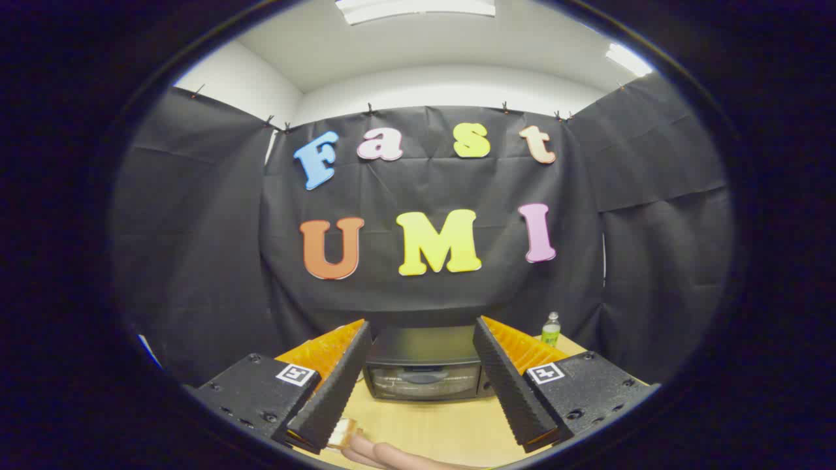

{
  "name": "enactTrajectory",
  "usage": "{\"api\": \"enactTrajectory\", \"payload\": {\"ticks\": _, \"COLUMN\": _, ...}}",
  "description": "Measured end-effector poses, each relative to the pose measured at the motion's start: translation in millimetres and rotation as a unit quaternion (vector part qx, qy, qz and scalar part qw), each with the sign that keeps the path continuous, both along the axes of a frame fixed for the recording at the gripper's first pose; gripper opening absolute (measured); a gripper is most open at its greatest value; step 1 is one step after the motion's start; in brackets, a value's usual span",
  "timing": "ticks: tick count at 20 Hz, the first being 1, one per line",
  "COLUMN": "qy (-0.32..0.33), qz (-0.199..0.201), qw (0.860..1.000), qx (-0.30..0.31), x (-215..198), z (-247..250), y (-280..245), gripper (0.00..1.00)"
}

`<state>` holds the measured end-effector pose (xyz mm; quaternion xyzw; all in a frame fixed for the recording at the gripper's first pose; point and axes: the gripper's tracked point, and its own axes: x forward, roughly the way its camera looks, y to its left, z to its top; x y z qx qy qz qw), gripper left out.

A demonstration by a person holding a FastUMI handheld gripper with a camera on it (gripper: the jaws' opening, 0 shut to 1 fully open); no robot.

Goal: Open the toaster oven, put the food inside, and close the toaster oven door.

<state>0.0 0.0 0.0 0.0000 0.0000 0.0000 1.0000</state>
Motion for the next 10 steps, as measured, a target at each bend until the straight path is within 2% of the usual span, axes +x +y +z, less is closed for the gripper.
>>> {"api": "enactTrajectory", "payload": {"ticks": 2, "qy": -0.004, "qz": -0.003, "qw": 1.0, "qx": -0.01, "x": -7.6, "z": -4.5, "y": 1.4, "gripper": 1.0}}
{"api": "enactTrajectory", "payload": {"ticks": 4, "qy": -0.002, "qz": -0.028, "qw": 0.999, "qx": -0.02, "x": -10.1, "z": -6.2, "y": -7.8, "gripper": 1.0}}
{"api": "enactTrajectory", "payload": {"ticks": 10, "qy": 0.026, "qz": -0.053, "qw": 0.998, "qx": 0.003, "x": -6.2, "z": -19.7, "y": -27.0, "gripper": 1.0}}
